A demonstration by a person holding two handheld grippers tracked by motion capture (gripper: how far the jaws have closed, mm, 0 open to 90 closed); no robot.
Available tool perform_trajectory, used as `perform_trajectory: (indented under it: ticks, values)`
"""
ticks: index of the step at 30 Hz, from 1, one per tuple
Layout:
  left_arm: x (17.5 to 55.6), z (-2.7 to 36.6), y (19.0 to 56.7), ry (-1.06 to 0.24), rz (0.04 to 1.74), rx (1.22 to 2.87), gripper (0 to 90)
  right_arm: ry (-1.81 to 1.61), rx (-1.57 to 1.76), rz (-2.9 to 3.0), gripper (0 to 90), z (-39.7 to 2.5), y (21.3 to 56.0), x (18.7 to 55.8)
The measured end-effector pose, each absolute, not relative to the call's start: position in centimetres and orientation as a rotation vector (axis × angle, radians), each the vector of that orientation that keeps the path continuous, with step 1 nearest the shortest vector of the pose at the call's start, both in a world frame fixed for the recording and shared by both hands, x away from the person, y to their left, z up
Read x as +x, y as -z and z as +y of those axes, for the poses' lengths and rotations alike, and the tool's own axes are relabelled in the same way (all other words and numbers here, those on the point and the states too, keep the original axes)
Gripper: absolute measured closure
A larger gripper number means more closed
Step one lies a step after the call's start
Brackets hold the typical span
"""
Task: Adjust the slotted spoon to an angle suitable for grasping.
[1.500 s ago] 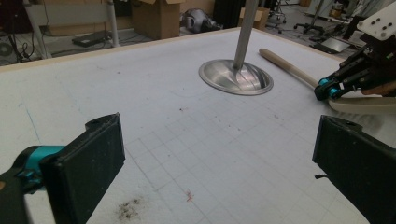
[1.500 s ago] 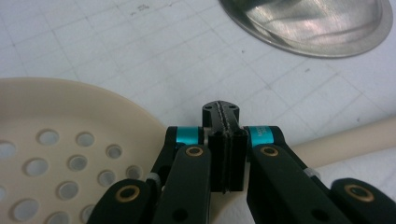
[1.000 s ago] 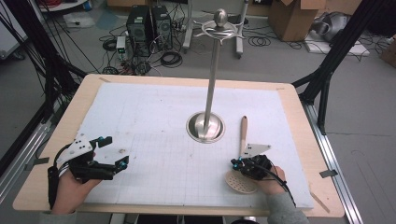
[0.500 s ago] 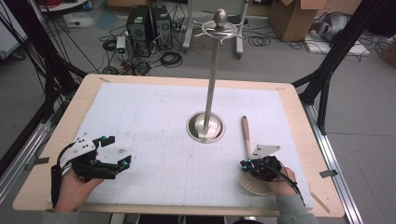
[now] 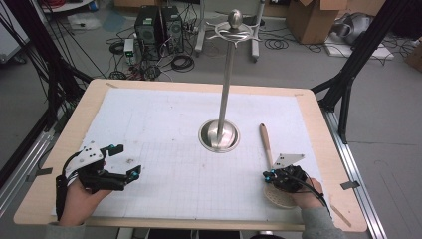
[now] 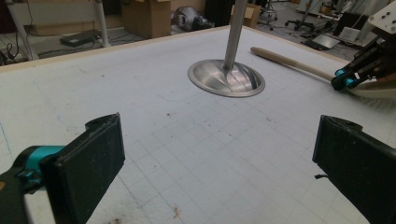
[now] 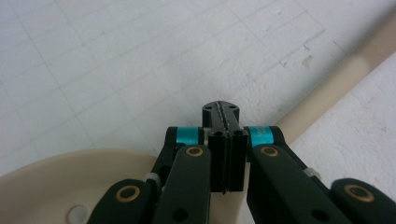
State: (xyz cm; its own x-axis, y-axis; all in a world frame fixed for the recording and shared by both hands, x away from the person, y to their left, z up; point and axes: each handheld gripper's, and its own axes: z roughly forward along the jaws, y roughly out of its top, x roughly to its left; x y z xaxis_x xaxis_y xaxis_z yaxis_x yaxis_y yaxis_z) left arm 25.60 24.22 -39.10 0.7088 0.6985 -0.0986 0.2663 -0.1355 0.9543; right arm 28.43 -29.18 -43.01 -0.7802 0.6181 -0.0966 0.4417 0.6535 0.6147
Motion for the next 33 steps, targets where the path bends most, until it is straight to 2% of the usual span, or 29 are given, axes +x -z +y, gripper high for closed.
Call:
perform_trajectory:
  ticks: [12, 21, 33]
  values:
    - [25.7, 24.1, 39.1, -0.445, 0.776, 1.713, 2.7, -0.881, 0.883, 2.472, 90.0, -30.5, 41.7, 29.0]
    - [25.6, 24.3, 39.1, -0.446, 0.777, 1.713, 2.7, -0.877, 1.007, 2.403, 90.0, -32.1, 42.5, 30.5]
    - [25.3, 24.9, 39.1, -0.455, 0.795, 1.700, 2.7, -0.898, 0.992, 2.418, 90.0, -31.5, 43.3, 31.9]
